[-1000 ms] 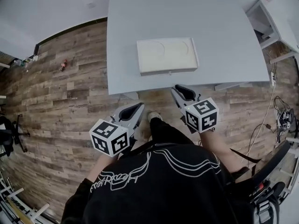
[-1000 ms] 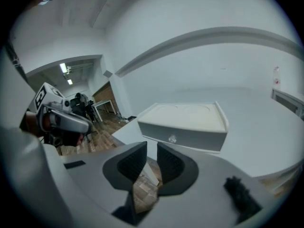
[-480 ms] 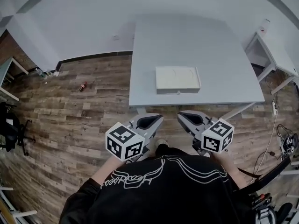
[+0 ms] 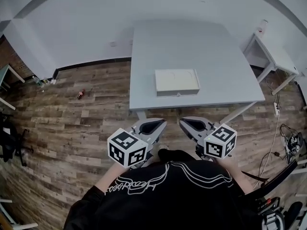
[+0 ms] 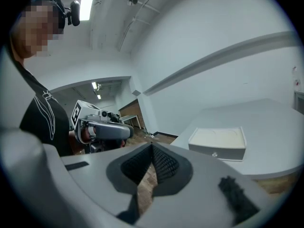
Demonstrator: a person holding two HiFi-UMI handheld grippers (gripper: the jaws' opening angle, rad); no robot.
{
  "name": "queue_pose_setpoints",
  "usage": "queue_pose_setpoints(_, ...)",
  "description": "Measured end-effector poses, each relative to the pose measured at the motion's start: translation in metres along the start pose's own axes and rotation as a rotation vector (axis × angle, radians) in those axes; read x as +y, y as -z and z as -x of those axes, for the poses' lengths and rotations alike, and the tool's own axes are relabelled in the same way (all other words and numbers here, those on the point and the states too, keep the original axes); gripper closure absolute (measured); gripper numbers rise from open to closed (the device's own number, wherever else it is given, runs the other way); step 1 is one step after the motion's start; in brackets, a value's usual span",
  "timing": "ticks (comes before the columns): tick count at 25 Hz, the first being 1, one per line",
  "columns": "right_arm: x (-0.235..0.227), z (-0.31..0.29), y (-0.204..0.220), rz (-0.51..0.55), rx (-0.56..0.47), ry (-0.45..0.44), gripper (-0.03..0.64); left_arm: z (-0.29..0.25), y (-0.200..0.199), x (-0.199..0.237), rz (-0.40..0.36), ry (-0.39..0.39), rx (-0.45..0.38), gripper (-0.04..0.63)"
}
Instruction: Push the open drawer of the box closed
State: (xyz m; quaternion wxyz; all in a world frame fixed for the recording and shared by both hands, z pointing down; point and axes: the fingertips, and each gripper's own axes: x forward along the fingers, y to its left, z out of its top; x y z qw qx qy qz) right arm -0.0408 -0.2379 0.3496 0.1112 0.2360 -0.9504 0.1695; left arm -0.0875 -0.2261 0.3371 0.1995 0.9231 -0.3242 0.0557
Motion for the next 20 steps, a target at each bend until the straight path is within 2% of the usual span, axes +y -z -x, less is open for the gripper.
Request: queue_pose_setpoints(20, 0.003, 0.011, 0.008, -0.045, 0.010, -0.002, 0.609, -0.019, 0.006, -0.002, 0.024, 0.033, 0.013, 0.588)
